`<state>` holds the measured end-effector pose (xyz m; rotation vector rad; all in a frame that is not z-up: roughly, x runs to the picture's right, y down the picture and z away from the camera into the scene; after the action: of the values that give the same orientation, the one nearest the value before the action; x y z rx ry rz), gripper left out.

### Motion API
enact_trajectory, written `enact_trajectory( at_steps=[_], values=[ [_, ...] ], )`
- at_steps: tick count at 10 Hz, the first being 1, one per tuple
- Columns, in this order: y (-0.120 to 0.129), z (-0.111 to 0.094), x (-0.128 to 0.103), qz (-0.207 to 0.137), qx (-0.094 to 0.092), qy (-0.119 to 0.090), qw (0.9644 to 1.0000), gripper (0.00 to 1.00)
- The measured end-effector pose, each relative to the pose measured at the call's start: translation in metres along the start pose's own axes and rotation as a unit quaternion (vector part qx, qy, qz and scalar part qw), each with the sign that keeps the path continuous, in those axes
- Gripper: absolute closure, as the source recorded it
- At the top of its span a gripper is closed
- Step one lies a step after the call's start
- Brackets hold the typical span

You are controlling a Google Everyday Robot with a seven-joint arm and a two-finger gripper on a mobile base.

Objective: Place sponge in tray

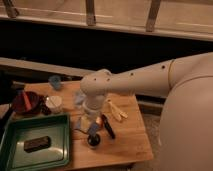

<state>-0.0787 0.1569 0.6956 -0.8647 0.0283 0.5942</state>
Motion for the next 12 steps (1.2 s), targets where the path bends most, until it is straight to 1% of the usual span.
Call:
enact_trajectory(
  at_steps=[1, 3, 4, 5, 6, 7, 8, 9, 10, 11, 12],
  values=[
    [0.005, -0.001, -0.015, -0.017, -0.002, -0.006, 0.9998, 1.00],
    [0.016, -0.002, -0.056, -0.058, -0.007, -0.018, 0.9981, 1.00],
    [0.022, -0.001, -0.075, -0.077, -0.010, -0.022, 0.9967, 1.00],
    [0.030, 0.001, -0.099, -0.102, -0.015, -0.028, 0.9943, 1.00],
    [0.041, 0.004, -0.123, -0.127, -0.022, -0.034, 0.9911, 1.00],
    [0.054, 0.008, -0.145, -0.152, -0.031, -0.042, 0.9870, 1.00],
    [0.063, 0.011, -0.160, -0.170, -0.037, -0.048, 0.9836, 1.00],
    [0.080, 0.017, -0.180, -0.195, -0.047, -0.057, 0.9779, 1.00],
    [0.092, 0.022, -0.191, -0.212, -0.053, -0.063, 0.9738, 1.00],
    [0.103, 0.029, -0.201, -0.225, -0.055, -0.070, 0.9704, 1.00],
    [0.107, 0.032, -0.204, -0.227, -0.055, -0.076, 0.9693, 1.00]
  ],
)
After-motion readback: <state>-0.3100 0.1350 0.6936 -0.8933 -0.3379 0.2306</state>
